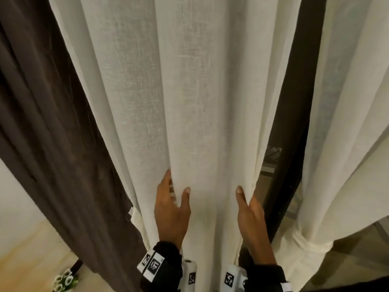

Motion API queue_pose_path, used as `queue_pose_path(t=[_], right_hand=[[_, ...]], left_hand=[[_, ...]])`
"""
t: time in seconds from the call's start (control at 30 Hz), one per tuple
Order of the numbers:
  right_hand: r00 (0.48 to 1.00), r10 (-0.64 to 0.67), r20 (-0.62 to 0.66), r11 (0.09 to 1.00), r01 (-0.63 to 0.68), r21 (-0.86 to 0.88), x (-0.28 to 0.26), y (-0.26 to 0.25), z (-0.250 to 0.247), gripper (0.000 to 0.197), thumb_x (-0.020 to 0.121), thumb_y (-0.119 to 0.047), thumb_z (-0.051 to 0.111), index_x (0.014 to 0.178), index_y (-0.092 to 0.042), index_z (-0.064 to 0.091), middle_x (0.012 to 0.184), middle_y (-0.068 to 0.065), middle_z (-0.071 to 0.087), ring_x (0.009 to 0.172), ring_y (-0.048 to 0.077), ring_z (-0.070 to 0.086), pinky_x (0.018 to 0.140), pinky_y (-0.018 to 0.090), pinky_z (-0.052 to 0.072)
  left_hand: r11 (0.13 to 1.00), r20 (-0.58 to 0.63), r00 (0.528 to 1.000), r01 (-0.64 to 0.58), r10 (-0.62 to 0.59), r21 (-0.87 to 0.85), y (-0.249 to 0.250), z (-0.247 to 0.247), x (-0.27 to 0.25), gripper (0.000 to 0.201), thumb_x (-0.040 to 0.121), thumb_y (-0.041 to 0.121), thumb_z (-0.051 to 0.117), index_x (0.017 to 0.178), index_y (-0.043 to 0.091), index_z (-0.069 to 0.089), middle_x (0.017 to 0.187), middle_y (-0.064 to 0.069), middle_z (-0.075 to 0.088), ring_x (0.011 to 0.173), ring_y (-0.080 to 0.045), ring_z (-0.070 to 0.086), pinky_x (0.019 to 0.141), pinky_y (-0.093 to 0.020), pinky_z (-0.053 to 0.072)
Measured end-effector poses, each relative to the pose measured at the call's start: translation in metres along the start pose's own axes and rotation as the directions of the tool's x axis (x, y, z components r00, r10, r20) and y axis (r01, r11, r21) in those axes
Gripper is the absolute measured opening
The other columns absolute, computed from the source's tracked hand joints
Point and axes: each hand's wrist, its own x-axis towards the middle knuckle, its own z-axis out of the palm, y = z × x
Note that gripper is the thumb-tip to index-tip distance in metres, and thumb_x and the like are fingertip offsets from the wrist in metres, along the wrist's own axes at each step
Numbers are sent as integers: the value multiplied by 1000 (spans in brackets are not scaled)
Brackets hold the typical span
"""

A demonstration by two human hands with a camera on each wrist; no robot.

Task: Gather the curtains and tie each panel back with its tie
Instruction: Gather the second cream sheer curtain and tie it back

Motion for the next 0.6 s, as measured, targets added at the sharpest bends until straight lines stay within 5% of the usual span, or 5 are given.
queue_pose_path(t=[0.1, 0.2, 0.43, 0.5, 0.6], right_hand=[[990, -100, 98, 994, 103, -22, -5, 0, 1, 45, 95, -57, 62, 137, -49, 47, 125, -23, 65, 122, 6, 65, 94, 22, 55], [978, -162, 129, 982, 172, -73, -3, 1, 7, 73, 77, -66, 78, 141, -42, 51, 126, -17, 70, 113, 0, 70, 90, 21, 59], [992, -119, 33, 991, 121, -62, 7, 0, 19, 32, 97, -33, 74, 125, -36, 60, 107, -19, 70, 101, 6, 73, 69, 11, 58], [996, -89, -12, 995, 88, -43, 8, 4, 22, 25, 105, -32, 62, 130, -28, 63, 112, -13, 73, 108, 16, 73, 87, 28, 61], [995, -53, -83, 998, 51, -21, 4, 4, 38, 29, 109, -37, 52, 133, -25, 63, 119, -2, 74, 115, 24, 70, 104, 43, 56]], left_hand=[[987, 143, 981, -145, 134, 74, -6, 12, -11, 34, 106, 17, 63, 135, 33, 60, 119, 19, 69, 101, -1, 67, 85, -33, 61], [955, 326, 901, -297, 287, -19, 2, 21, -24, 33, 105, 8, 63, 116, 39, 59, 102, 23, 61, 92, -2, 65, 78, -25, 58], [984, 786, 591, -96, 179, -152, -18, -18, -2, 51, 94, 43, 80, 143, 46, 63, 143, 27, 60, 138, -4, 55, 110, -28, 50], [972, 643, 732, -129, 226, -195, -16, -35, 7, 36, 93, 35, 83, 127, 40, 75, 131, 23, 70, 130, -9, 62, 101, -30, 55], [938, 90, 934, -340, 345, -64, -20, -63, 33, 10, 91, 20, 81, 101, 20, 80, 105, 10, 75, 102, -12, 66, 83, -29, 54]])
